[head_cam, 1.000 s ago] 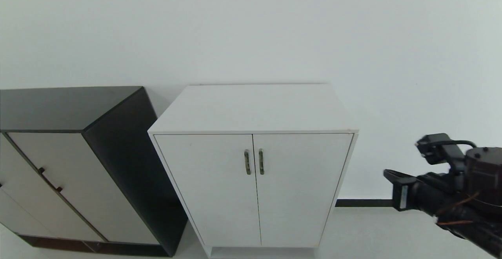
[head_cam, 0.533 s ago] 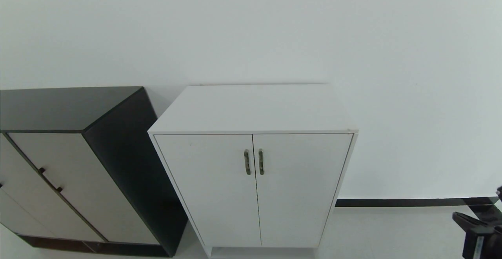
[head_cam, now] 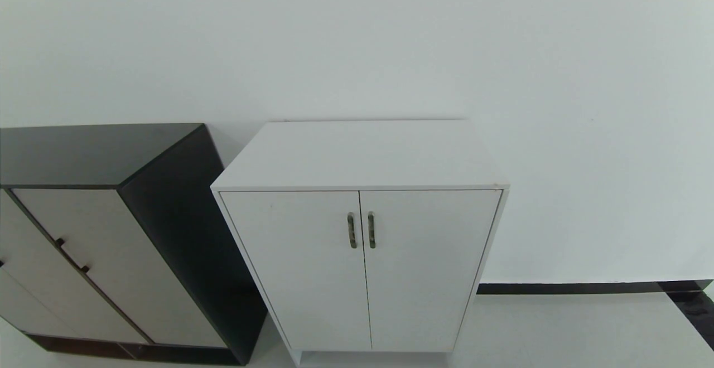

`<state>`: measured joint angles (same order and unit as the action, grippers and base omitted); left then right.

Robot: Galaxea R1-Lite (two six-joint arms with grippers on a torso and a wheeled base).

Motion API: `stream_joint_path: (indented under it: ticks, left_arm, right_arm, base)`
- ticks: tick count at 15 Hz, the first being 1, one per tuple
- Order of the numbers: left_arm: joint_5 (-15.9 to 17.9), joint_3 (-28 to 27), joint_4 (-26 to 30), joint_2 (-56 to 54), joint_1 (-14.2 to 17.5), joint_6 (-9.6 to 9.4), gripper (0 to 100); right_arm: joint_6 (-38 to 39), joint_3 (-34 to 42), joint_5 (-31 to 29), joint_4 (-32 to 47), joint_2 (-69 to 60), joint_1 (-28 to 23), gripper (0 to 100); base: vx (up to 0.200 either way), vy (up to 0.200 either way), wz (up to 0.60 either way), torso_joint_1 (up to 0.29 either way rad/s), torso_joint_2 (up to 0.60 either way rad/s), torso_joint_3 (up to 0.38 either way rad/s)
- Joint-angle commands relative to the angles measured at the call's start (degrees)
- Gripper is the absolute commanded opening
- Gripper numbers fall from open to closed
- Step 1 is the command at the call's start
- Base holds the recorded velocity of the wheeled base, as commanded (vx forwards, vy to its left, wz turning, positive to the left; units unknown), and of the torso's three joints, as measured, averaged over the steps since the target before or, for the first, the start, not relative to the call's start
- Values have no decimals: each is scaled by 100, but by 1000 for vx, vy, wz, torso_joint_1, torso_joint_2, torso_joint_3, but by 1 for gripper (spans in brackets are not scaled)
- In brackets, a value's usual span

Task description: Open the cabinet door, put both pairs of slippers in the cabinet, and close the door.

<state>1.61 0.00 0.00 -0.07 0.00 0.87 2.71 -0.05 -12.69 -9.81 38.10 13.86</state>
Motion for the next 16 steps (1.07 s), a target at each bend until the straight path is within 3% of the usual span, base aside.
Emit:
stream_joint_path:
  ticks: [1, 4, 7, 11, 16]
  left_arm:
    - [6, 0, 0, 7, 0, 1, 0]
    - [6, 0, 0, 7, 0, -7, 0]
    - [6, 0, 0, 7, 0, -7, 0]
    - [6, 0, 0, 7, 0, -7, 0]
    - [6, 0, 0, 7, 0, 1, 0]
  right_arm:
    - [-165, -145, 540, 1069, -1674, 20, 0]
    - [-165, -153, 821, 1104, -2069, 539, 0]
    - [-367, -13, 935, 1016, -1955, 653, 0]
    - [-367, -13, 935, 1016, -2456, -516, 0]
    - [-359, -13, 935, 1016, -3282, -1017, 0]
  base:
    - [0, 0, 0, 0, 0, 0]
    - [0, 0, 0, 0, 0, 0]
    - [0, 0, 0, 0, 0, 0]
    - [0, 0, 0, 0, 0, 0]
    - [0, 0, 0, 0, 0, 0]
